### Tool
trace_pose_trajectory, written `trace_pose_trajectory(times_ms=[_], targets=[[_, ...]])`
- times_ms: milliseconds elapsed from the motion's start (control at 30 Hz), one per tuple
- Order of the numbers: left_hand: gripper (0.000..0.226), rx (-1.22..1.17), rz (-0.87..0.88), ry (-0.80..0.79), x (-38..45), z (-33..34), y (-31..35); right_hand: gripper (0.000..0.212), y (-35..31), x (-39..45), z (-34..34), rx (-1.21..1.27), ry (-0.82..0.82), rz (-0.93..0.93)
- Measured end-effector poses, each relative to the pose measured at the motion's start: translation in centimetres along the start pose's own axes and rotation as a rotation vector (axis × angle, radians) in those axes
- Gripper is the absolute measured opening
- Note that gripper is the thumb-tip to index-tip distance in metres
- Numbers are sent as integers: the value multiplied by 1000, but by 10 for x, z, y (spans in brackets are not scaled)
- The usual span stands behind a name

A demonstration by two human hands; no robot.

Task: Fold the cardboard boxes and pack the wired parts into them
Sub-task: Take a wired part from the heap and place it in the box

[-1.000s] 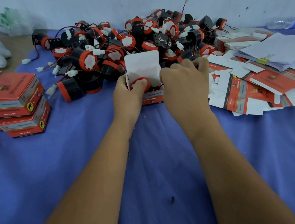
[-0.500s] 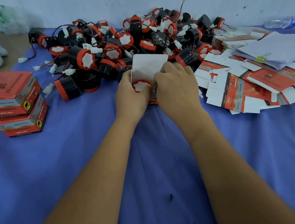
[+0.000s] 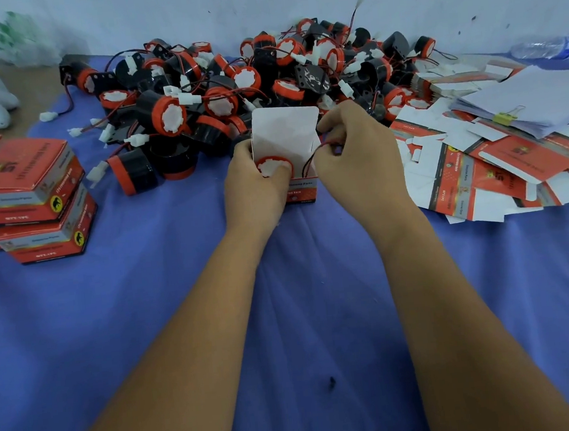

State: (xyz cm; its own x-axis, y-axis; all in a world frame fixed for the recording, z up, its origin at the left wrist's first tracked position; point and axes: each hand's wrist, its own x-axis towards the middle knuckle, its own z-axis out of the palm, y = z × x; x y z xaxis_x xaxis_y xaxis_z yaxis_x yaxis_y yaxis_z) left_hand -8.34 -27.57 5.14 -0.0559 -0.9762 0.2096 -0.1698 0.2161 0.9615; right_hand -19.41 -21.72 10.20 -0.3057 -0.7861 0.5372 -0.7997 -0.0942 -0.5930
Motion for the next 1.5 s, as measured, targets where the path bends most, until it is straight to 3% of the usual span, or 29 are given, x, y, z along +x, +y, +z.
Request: trace_pose_trajectory(times_ms=[133,400,600,767,933,1133,1267,1333,1400,1500], targets=[[30,-65,-35,-40,-1,-1,2,30,4,3,6,-14,-76,-123],[43,-160,-85,-146,2,-8,5,17,3,-5,16,-25,-145,-256],[42,-123,-72,-82,3,-10,2,22,7,-1,17,61,-54,-172],[39,-119,-75,-76,4,-10,0,12,8,-1,19,220,-52,-19],[34,-162,-108,-129,3,-10,5,9,16,-1,28,65,-92,-85],[41,-243,-99,-211,1,-14,9,22,17,-2,30,-155,-113,-230],[32,-184,-96,-198,1,-12,8,32,16,-2,25,-152,-190,-233],[48,-184,-100,-155,2,-10,5,31,17,-3,24,-103,-181,-171],[66,-159,-16,-49,-2,-8,4,25,17,-3,23,-27,-128,-104],[59,191,379,162,-8,-7,3,17,16,-3,20,77,-81,-89]])
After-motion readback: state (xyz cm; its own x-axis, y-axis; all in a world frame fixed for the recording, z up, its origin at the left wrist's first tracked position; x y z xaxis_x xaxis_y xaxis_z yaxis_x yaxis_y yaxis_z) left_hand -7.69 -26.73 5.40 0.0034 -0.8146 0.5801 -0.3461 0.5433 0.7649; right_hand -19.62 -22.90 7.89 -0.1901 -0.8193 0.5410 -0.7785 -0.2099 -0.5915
